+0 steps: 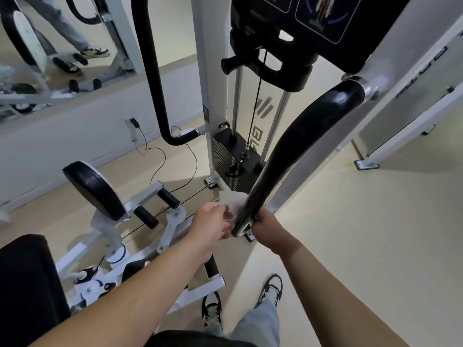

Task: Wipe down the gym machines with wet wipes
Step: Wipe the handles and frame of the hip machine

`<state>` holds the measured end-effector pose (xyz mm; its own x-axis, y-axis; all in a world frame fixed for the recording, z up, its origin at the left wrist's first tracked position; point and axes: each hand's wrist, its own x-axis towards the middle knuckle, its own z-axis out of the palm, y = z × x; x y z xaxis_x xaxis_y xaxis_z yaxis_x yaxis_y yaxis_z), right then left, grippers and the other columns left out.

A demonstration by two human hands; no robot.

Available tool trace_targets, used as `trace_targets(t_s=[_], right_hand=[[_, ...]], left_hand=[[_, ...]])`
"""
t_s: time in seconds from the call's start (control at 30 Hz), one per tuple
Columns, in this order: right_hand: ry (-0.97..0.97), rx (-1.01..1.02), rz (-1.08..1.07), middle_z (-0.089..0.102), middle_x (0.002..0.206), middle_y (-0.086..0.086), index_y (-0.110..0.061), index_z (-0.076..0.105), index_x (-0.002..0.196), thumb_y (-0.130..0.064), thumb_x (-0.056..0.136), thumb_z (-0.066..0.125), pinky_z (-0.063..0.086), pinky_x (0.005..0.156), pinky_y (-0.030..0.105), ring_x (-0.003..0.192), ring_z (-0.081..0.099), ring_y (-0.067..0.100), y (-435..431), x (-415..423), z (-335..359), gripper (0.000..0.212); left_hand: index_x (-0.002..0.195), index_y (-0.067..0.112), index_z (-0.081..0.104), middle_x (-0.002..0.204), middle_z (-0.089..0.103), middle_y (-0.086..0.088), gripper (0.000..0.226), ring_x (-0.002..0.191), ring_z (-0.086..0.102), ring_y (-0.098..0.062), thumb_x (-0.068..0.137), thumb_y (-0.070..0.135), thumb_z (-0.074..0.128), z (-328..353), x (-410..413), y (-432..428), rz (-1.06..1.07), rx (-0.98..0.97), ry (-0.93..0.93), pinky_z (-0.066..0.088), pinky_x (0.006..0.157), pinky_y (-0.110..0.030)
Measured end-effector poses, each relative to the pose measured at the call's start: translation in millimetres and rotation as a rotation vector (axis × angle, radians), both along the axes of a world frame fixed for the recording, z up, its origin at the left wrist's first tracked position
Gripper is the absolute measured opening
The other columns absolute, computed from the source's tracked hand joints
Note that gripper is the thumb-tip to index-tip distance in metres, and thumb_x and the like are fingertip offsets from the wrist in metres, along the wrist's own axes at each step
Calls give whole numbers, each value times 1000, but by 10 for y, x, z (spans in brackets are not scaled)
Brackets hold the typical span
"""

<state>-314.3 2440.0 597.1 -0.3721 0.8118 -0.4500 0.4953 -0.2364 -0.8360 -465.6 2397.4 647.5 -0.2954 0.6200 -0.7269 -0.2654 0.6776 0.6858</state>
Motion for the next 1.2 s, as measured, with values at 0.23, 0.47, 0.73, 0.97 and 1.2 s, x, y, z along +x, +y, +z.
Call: trace_targets(t_s=[0.23, 0.47, 0.73, 0.97, 1.2], right_hand=[[114, -123, -318, 77, 98, -3, -24, 72, 107, 5, 87, 47, 57, 77, 22, 96, 70, 18, -138, -158, 114, 43], [345, 130, -654, 59, 94, 0, -12, 50, 117, 19, 86, 35, 45, 59, 6, 77, 57, 2, -273, -300, 1106, 46], [131, -210, -402, 64, 114, 15, -41, 46, 113, 5, 78, 54, 61, 77, 47, 105, 66, 35, -323, -301, 315, 58], [381, 20, -687, 44, 80, 9, -2, 48, 106, 20, 86, 34, 36, 40, 13, 60, 43, 16, -390, -268, 1651, 33], [142, -63, -526, 67, 99, -1, -15, 55, 126, 4, 96, 45, 46, 65, 22, 92, 64, 18, -477, -340, 1257, 37]], left_hand=[[105, 13, 66, 97, 67, -10, 18, 73, 69, -23, 104, 15, 49, -53, -59, -6, 11, -28, -45, 54, 79, -41], [114, 14, 63, 109, 71, -13, 16, 101, 73, -31, 106, 17, 49, 95, -56, 65, 51, 26, -70, 57, 95, -48], [112, 11, 64, 91, 65, -10, 16, 77, 62, -24, 103, 16, 51, 238, 62, -21, -2, 52, -50, 52, 70, -36], [105, 9, 70, 89, 74, -11, 22, 84, 70, -25, 99, 24, 56, 298, 36, -75, 5, 113, -96, 60, 80, -42], [98, 3, 68, 88, 69, -15, 27, 81, 64, -27, 98, 25, 53, 319, 117, -214, 55, 107, -88, 53, 68, -37]])
